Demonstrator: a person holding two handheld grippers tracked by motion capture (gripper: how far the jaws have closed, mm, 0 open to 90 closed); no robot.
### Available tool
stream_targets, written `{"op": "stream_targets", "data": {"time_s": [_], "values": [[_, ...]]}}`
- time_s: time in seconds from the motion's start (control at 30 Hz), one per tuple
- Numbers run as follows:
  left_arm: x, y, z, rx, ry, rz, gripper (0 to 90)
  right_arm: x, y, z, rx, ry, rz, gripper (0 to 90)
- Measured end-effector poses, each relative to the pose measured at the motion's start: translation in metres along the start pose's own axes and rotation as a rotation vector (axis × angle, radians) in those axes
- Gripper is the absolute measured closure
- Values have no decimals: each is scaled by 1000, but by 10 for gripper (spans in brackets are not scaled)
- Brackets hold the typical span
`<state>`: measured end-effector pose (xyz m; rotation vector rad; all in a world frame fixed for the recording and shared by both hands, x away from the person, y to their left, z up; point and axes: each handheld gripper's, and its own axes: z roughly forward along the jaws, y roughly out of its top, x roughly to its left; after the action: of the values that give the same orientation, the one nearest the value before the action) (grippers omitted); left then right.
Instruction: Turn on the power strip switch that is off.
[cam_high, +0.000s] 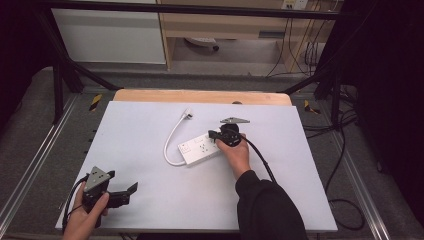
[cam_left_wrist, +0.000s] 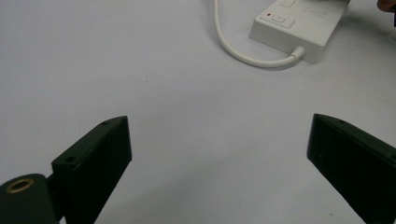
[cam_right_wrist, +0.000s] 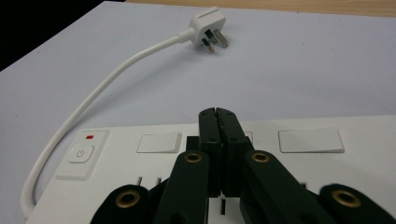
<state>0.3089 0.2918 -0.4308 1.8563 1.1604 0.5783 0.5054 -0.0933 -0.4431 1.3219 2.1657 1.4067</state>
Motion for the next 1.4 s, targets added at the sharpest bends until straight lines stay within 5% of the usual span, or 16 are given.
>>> {"op": "stream_targets", "data": {"time_s": [1.4], "values": [[1,0,0,4,-2,0,65,13,3,12,20,-41,-78,897]]}}
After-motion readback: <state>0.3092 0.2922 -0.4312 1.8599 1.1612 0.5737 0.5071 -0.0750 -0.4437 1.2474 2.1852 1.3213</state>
